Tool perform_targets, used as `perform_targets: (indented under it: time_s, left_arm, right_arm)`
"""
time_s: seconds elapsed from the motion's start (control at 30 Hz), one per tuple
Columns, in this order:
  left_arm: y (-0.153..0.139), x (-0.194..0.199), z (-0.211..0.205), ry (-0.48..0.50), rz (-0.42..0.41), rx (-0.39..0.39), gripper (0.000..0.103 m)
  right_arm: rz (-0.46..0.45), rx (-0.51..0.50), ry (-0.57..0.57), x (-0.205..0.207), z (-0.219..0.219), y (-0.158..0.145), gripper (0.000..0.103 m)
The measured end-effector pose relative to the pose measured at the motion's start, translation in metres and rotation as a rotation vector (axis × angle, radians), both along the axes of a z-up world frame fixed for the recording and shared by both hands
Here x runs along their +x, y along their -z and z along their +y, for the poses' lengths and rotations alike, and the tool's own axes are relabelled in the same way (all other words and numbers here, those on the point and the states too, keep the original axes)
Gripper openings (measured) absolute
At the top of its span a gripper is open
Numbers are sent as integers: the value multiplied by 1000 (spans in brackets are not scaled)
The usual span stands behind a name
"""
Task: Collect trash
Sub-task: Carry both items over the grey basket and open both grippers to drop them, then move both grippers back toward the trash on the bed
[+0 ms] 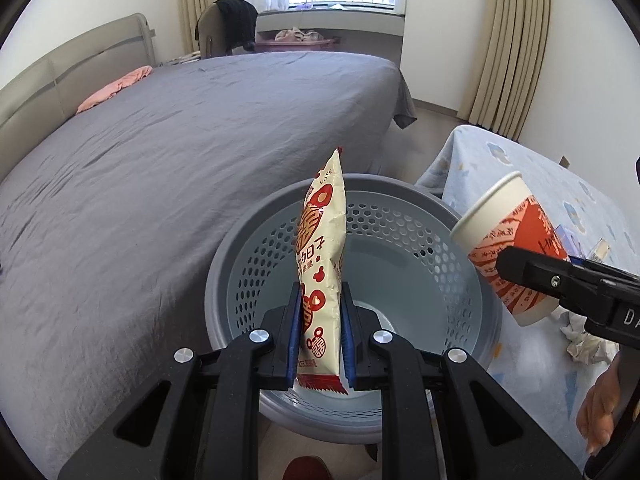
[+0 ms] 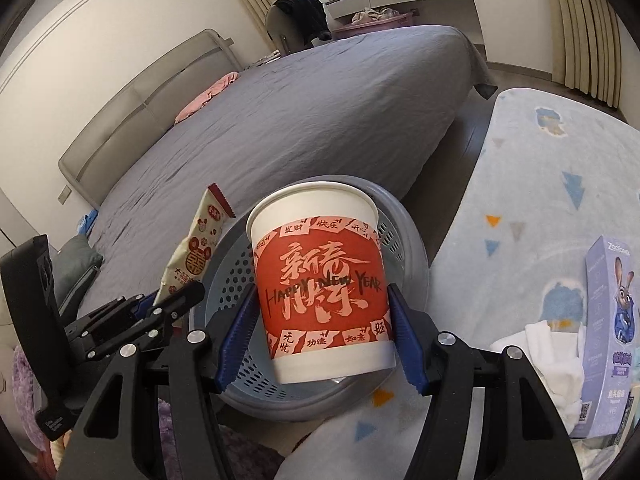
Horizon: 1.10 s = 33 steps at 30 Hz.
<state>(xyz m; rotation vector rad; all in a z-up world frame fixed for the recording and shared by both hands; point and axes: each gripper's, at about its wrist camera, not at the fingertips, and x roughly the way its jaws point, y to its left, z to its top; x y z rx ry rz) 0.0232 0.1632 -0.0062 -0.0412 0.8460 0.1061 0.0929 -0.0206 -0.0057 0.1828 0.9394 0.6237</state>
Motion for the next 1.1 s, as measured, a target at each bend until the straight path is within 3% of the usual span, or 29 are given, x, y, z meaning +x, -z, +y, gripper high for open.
perform_targets:
  time_s: [0.23,0.3,0.4,0.43,0.47,1.1]
  left_arm:
    - [3,4,2,-10,14,-6,21]
    - [3,5,3,-18,16,-7,26]
    - [3,5,4,-29,17,-6,47]
    - [2,5,4,-34,10,-4,60]
    - [1,4,5,-40,-1,-1,64]
    - [2,4,9,-68,-2,0,67]
  right_arm:
    - [-19,-1,-13,1,4,0,62]
    - [-25,-4,-10,1,3,-1,62]
    - [-24,0,-2,0,1,-2,64]
    - [-25,-1,0,-1,1,-2,64]
    - [-25,-3,2,-2,0,-2,64]
    - [-30,-31,6,-6,-1,1,64]
